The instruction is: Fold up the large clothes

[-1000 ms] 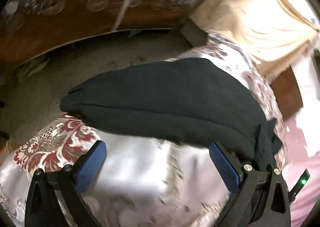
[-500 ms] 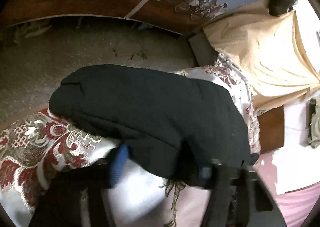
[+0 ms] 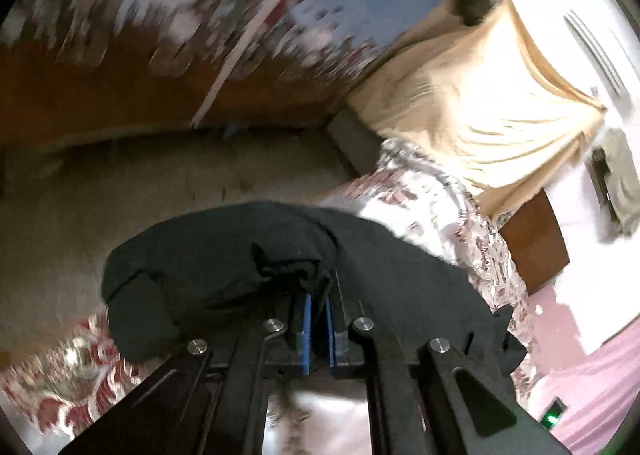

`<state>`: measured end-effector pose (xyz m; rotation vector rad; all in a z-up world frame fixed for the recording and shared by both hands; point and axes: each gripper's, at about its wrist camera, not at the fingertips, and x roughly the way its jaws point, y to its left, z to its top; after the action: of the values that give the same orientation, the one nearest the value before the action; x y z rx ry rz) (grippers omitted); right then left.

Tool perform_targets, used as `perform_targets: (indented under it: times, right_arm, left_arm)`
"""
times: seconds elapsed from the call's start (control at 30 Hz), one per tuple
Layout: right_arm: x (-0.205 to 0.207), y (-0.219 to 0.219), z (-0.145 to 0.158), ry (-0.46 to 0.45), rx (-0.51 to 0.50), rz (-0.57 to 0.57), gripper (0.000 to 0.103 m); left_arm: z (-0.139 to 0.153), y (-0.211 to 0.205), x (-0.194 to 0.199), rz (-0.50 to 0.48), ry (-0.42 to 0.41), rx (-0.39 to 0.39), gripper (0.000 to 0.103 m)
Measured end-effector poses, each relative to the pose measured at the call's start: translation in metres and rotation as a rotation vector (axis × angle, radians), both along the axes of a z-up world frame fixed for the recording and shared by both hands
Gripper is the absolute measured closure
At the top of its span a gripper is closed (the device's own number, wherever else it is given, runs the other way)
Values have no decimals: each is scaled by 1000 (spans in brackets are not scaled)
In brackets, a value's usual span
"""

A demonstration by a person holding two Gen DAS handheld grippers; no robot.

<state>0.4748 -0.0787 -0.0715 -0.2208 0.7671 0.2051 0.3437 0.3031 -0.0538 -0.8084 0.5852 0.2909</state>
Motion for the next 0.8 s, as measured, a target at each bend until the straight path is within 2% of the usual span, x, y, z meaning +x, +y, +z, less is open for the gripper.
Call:
perform_targets:
  times: [0.1, 0.2, 0.33, 0.4, 0.53, 0.63, 0.77, 0.8]
  right_arm:
    - [-19, -28, 23, -22, 1, 14, 10]
    - [-39, -74, 47, -33, 34, -21, 10]
    - [-54, -140, 67, -39, 89, -106, 10]
    - [-60, -173, 71, -50, 107, -148, 10]
    - [-74, -224, 71, -78, 152, -223, 10]
    - [-83, -263, 66, -101, 182, -281, 10]
    - [-95, -296, 55, -121, 200, -325, 10]
    - [-97, -306, 51, -124, 211, -337, 10]
  left_arm:
    - [43, -18, 10, -44, -54, 103, 97]
    - [93, -53, 25, -117, -123, 217, 97]
    - [151, -128, 50, -257, -196, 352, 97]
    - [167, -167, 61, -328, -217, 391, 97]
    - [179, -257, 78, -486, -228, 478, 97]
    - [172, -324, 88, -616, -217, 526, 97]
    - [143, -398, 90, -790, -185, 571, 97]
    - [129, -420, 91, -860, -168, 579, 97]
